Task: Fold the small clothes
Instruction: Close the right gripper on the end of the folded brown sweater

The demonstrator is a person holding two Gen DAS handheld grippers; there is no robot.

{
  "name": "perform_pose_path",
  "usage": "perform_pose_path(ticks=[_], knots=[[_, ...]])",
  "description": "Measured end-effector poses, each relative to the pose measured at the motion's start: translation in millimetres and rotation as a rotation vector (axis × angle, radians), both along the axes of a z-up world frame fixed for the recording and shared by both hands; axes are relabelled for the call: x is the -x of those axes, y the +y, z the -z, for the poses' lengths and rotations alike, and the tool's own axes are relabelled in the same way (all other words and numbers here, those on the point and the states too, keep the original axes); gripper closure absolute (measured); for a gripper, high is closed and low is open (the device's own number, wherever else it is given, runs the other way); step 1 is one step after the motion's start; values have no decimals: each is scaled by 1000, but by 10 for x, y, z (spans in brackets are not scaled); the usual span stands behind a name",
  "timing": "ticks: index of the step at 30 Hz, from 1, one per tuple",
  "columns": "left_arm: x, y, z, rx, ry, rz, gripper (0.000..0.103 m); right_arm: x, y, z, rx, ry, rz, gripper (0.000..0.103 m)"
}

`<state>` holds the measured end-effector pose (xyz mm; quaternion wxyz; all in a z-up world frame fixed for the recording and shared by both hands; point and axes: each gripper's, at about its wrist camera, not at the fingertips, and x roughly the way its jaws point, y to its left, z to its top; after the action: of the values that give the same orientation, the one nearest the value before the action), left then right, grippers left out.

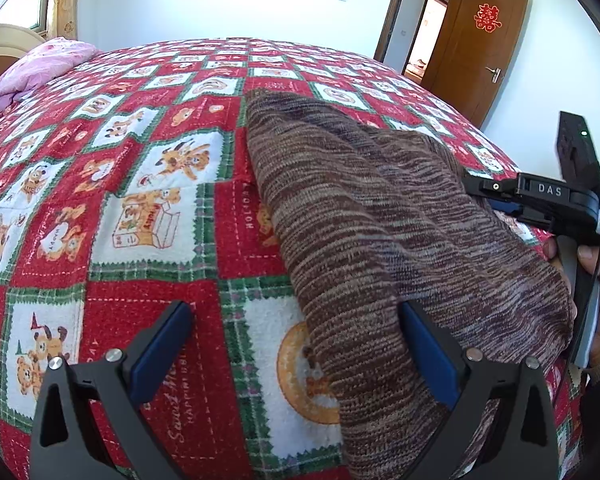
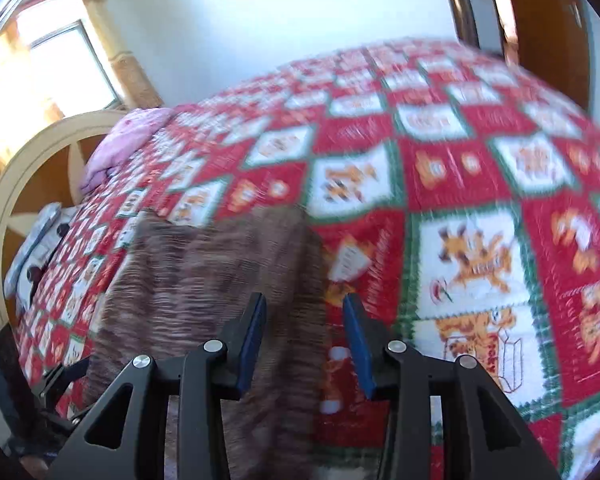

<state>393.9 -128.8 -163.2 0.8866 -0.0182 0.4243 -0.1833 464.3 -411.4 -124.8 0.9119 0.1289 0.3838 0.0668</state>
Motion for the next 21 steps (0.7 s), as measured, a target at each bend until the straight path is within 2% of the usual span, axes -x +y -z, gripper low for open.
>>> perform_pose_path(ticks=[2,3,5,7,9,10,13,17,19,20,21], knots=[[-1,7,3,4,0,1,0,58,154,-120,14,-21,-57,62],[0,5,4,4,-1,1,0,65,271,-166,64,-23,-76,62],[1,4,5,6,-1,1,0,-15,398,-128,159,35,-79,62],[3,5,3,11,-2,0,0,-113,435,-52,180,67,-86,65],[8,9,1,15,-4,0,0,-186,404,28,183,100,-68,102],[12,14,-1,20,-4,0,0,-191,388,28,167,99,-60,102],[30,21,-8,28,-10,-2,0,-177,346,20,265,78,12,102],[63,-32,-14,2,-21,11,0,-201,141,63,152,98,-6,101],[51,-9,-12,16,-16,11,0,-124,77,-13,70,87,-44,94],[46,4,-13,26,-14,11,0,-62,55,-49,43,86,-52,81],[43,13,-13,33,-13,11,0,34,41,-86,17,79,-61,76]])
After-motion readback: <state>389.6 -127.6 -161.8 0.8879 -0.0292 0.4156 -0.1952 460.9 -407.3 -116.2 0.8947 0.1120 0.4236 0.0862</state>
